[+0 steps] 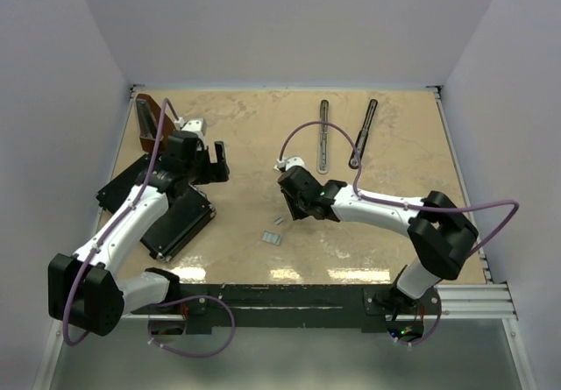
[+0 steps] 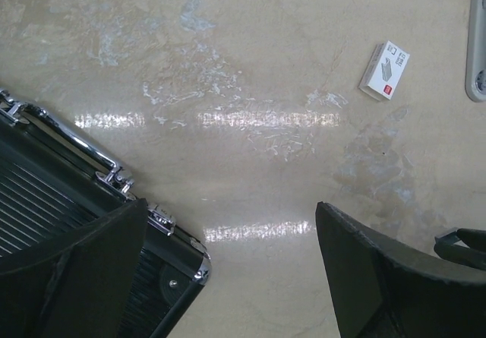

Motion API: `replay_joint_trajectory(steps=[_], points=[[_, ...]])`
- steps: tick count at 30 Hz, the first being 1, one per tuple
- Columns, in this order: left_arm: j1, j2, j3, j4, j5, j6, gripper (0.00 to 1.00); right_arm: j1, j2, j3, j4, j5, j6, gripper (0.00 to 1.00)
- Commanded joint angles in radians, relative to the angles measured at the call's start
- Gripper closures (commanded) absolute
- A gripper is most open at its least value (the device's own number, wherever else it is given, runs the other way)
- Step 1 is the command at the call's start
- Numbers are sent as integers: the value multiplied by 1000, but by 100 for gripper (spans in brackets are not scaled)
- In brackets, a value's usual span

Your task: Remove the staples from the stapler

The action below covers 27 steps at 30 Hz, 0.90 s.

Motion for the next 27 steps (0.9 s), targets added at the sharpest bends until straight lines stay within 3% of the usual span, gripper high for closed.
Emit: replay_joint_trajectory(steps=[1, 16, 22, 27], points=[[33, -20, -24, 22, 120, -23, 3, 5, -85, -8, 88, -24, -123, 74], [54, -23, -58, 23, 107, -23, 3, 192, -54, 18, 148, -80, -290, 76], [56, -60, -74, 29, 88, -26, 2, 202, -41, 25, 151, -188, -348, 77], [56, -40, -68, 25, 99, -31, 3, 243, -5, 35, 153, -157, -400, 77]])
